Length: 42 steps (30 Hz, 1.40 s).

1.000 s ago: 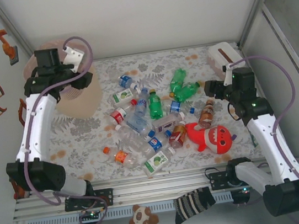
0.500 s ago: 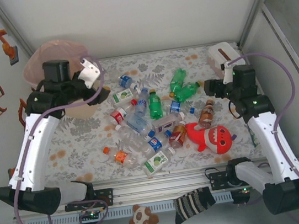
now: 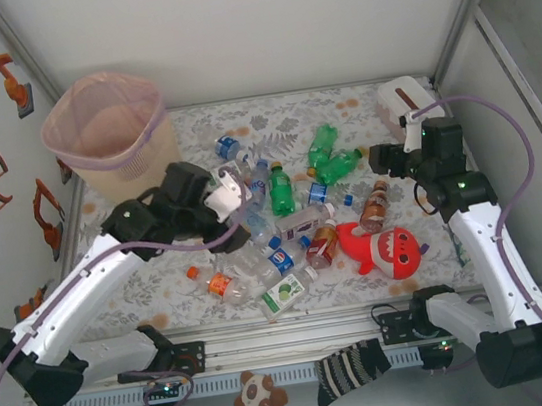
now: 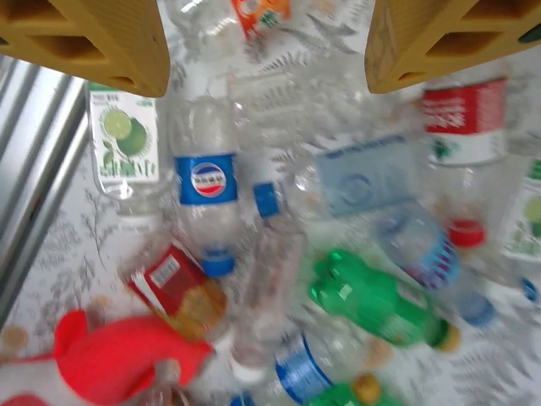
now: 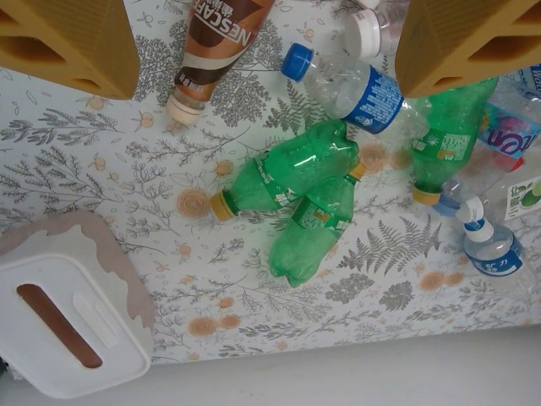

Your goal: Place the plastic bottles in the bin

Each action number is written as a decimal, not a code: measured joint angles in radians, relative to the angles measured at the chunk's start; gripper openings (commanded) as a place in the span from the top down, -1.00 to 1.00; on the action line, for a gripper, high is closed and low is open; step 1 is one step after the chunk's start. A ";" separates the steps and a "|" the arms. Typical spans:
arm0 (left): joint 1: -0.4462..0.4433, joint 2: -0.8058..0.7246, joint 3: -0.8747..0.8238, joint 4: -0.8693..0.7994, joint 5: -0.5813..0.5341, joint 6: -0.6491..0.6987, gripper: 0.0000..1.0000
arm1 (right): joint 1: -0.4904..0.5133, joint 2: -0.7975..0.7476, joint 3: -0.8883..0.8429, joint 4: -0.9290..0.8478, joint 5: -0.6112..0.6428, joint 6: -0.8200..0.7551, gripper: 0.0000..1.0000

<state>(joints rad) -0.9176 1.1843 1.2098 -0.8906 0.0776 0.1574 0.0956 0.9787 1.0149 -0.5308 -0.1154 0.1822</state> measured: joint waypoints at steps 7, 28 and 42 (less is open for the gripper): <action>-0.198 0.065 -0.107 0.031 -0.071 -0.211 -0.35 | 0.000 -0.017 0.000 0.000 -0.004 0.000 -0.57; -0.449 0.347 -0.201 0.045 -0.179 -0.563 -0.87 | 0.000 -0.061 -0.001 -0.010 -0.026 0.003 -0.57; -0.456 0.429 -0.212 0.119 -0.205 -0.527 -0.78 | 0.000 -0.071 -0.001 -0.042 -0.025 0.004 -0.57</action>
<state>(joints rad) -1.3735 1.6135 0.9981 -0.7719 -0.1276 -0.3698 0.0956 0.9081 1.0142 -0.5732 -0.1406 0.1864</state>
